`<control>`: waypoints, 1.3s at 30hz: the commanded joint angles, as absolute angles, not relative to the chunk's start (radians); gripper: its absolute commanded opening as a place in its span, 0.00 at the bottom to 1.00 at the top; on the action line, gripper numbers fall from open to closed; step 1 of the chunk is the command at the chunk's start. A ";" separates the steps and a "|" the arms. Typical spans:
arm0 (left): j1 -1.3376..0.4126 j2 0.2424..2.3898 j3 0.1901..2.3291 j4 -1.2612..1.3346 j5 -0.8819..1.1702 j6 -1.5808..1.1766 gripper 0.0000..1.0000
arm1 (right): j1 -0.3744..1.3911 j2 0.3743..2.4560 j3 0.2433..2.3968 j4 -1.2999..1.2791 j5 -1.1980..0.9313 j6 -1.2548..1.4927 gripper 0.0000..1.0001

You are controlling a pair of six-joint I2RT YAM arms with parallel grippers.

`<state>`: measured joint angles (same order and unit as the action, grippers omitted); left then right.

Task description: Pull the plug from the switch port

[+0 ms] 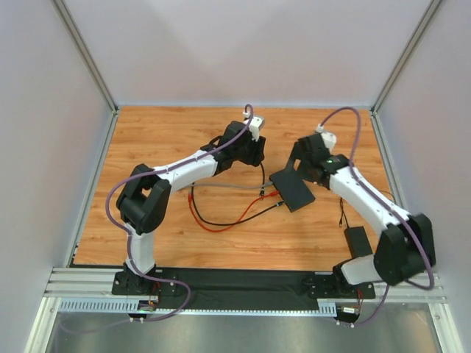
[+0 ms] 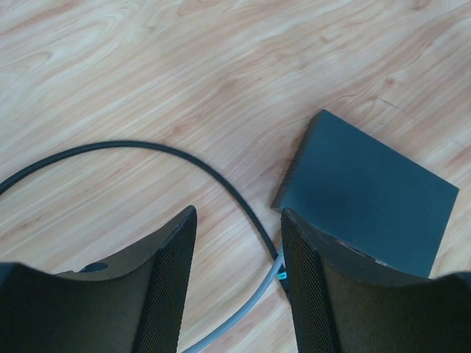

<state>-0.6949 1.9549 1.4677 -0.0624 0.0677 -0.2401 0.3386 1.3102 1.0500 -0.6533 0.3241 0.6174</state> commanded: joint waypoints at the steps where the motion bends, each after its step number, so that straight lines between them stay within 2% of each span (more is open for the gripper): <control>1: -0.661 1.861 1.421 0.032 0.014 -0.281 0.57 | 0.435 1.462 1.126 -0.706 0.351 0.682 0.98; 3: -0.641 1.833 1.385 0.052 0.005 -0.293 0.55 | 0.465 1.503 1.118 -0.642 0.333 0.780 0.93; 4: -0.635 1.826 1.375 0.061 0.005 -0.298 0.55 | 0.477 1.509 1.109 -0.615 0.324 0.813 0.84; 5: -0.623 1.812 1.365 0.072 0.009 -0.302 0.55 | 0.497 1.525 1.095 -0.591 0.308 0.883 0.80; 8: -0.609 1.805 1.347 0.080 0.024 -0.311 0.54 | 0.505 1.592 1.095 -0.485 0.239 0.957 0.75; 9: -0.606 1.805 1.347 0.078 0.032 -0.311 0.54 | 0.505 1.612 1.104 -0.480 0.232 0.969 0.64; 12: -0.597 1.819 1.356 0.080 0.072 -0.321 0.51 | 0.505 1.684 1.115 -0.436 0.181 1.023 0.51; 24: -0.581 1.858 1.381 0.084 0.164 -0.336 0.47 | 0.456 1.778 1.075 -0.298 0.195 1.060 0.45; 39: -0.600 1.942 1.462 0.107 0.368 -0.331 0.45 | 0.238 1.841 1.015 -0.112 0.129 1.052 0.44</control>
<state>-0.5888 1.9415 1.4132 0.0444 0.3016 -0.3351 0.2600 1.8156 1.0275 -0.1661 0.1135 1.0508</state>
